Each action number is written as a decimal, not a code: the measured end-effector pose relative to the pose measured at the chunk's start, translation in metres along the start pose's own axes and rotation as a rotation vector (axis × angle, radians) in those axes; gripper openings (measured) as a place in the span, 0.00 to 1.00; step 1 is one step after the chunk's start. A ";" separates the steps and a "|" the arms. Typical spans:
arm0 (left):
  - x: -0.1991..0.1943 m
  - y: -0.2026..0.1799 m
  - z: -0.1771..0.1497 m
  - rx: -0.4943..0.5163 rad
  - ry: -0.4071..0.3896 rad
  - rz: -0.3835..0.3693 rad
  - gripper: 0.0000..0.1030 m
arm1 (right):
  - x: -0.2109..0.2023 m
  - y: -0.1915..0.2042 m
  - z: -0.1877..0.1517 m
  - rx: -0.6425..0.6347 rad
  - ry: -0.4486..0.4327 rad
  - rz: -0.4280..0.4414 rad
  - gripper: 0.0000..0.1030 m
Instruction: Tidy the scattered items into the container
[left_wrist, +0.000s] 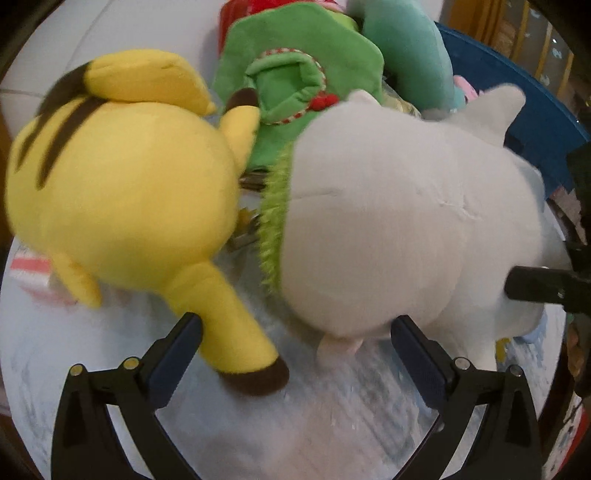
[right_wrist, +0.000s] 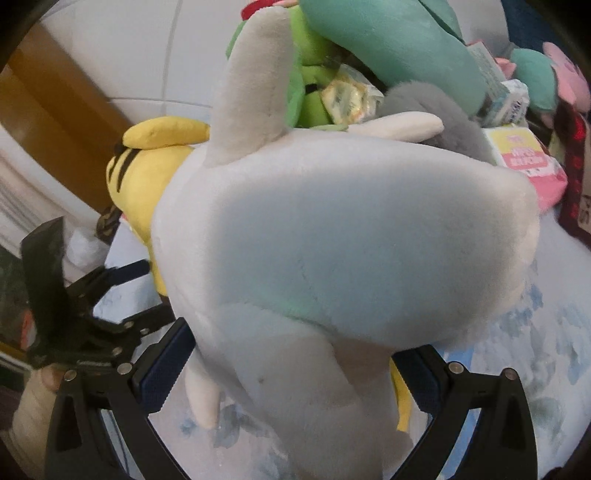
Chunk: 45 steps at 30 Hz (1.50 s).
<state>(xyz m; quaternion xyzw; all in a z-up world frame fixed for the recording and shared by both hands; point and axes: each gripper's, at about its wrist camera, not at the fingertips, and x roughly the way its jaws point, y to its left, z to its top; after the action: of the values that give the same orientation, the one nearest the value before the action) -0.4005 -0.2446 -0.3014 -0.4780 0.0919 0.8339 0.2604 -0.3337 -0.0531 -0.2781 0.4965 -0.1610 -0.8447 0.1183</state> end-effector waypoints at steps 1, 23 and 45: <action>0.003 -0.005 0.002 0.024 -0.001 0.002 1.00 | 0.001 -0.001 0.000 -0.005 -0.013 0.003 1.00; 0.023 -0.032 0.029 0.107 0.073 0.005 0.80 | -0.010 -0.014 0.017 -0.115 -0.092 0.029 0.92; -0.026 -0.075 0.026 0.138 -0.003 0.122 0.34 | -0.020 0.009 0.032 -0.183 -0.169 0.157 0.81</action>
<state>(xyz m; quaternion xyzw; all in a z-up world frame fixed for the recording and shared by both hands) -0.3701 -0.1791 -0.2584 -0.4512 0.1775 0.8406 0.2415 -0.3519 -0.0490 -0.2435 0.3968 -0.1309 -0.8828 0.2147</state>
